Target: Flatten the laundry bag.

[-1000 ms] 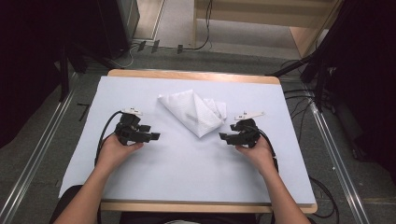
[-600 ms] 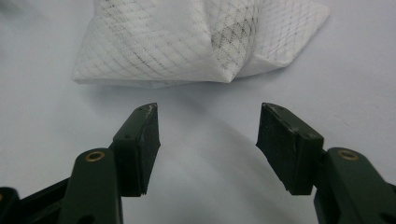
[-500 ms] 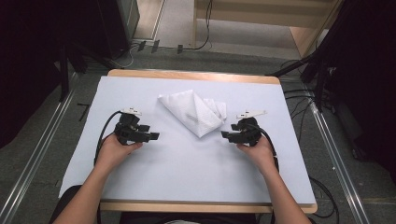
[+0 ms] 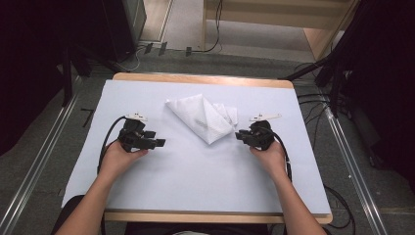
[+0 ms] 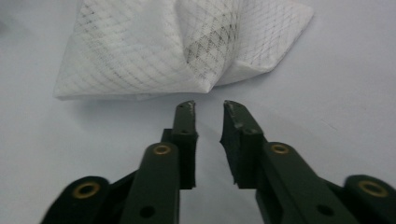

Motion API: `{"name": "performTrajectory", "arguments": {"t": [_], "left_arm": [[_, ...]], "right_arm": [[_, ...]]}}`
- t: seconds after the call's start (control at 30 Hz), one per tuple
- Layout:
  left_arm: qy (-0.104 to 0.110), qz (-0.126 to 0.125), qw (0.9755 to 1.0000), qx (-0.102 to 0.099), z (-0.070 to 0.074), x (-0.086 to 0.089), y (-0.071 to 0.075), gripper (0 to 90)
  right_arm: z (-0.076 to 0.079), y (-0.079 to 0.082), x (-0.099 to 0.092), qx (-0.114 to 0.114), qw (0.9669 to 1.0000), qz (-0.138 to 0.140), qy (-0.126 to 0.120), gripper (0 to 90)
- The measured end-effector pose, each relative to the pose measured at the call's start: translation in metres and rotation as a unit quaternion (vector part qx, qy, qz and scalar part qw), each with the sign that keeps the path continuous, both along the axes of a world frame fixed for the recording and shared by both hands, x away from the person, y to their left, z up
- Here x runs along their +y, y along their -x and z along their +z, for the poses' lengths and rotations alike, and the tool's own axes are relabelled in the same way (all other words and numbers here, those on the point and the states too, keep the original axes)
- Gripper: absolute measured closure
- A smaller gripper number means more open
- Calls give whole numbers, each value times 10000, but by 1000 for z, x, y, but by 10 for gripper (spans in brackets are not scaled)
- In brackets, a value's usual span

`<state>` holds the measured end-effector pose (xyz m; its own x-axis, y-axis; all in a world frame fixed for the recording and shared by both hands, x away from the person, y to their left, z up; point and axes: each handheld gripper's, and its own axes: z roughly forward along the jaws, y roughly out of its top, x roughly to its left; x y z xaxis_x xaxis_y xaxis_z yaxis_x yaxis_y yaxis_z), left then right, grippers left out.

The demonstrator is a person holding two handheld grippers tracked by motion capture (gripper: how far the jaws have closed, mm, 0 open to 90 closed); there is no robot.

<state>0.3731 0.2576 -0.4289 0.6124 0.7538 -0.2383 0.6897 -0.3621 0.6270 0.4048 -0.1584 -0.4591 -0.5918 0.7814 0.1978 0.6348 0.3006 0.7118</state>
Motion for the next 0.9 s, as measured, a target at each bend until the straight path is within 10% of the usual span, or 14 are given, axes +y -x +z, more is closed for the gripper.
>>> {"name": "performTrajectory", "arguments": {"t": [0.9], "left_arm": [[-89,128,9998,-108,2,8,8,412]], "right_arm": [[5,-69,7,271,9996,-36,-70,900]]}}
